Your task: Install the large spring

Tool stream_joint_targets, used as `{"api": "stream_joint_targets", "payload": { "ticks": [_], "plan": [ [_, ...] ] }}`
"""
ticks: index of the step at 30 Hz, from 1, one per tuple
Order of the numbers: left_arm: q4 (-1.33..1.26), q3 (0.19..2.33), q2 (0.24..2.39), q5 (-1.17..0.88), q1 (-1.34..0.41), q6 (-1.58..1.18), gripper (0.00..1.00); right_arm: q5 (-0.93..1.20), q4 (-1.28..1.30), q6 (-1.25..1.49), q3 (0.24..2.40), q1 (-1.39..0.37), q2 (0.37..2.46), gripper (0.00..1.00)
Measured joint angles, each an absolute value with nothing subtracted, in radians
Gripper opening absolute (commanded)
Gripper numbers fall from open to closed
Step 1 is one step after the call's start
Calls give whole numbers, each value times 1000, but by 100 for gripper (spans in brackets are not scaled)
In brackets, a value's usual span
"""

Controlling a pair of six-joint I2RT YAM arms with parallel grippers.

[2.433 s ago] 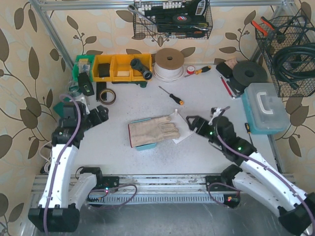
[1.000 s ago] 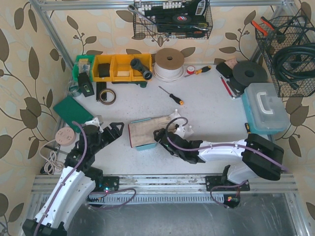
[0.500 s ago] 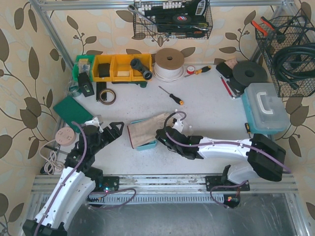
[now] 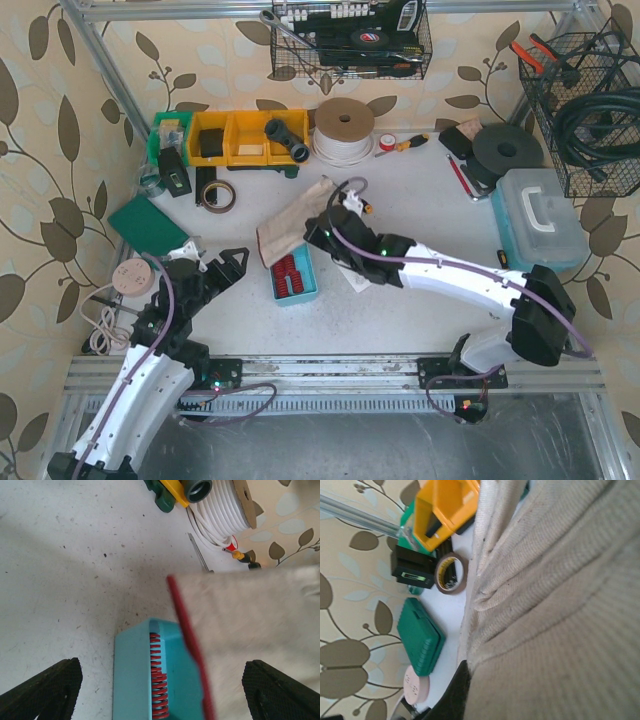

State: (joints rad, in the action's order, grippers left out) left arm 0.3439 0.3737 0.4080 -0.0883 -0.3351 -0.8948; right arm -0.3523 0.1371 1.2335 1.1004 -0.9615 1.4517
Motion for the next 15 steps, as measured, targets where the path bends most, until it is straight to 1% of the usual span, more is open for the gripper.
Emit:
{"api": "stream_joint_targets", "payload": {
  "ticks": [3, 8, 15],
  "plan": [
    [360, 373, 374, -67, -335, -897, 90, -292, 159, 1148, 1231, -918, 1520, 0],
    [381, 367, 298, -23, -335, -908, 90, -184, 228, 964, 1484, -858, 1692, 0],
    [377, 340, 273, 29, -335, -913, 92, -110, 432, 601, 1925, -840, 2021, 0]
  ]
}}
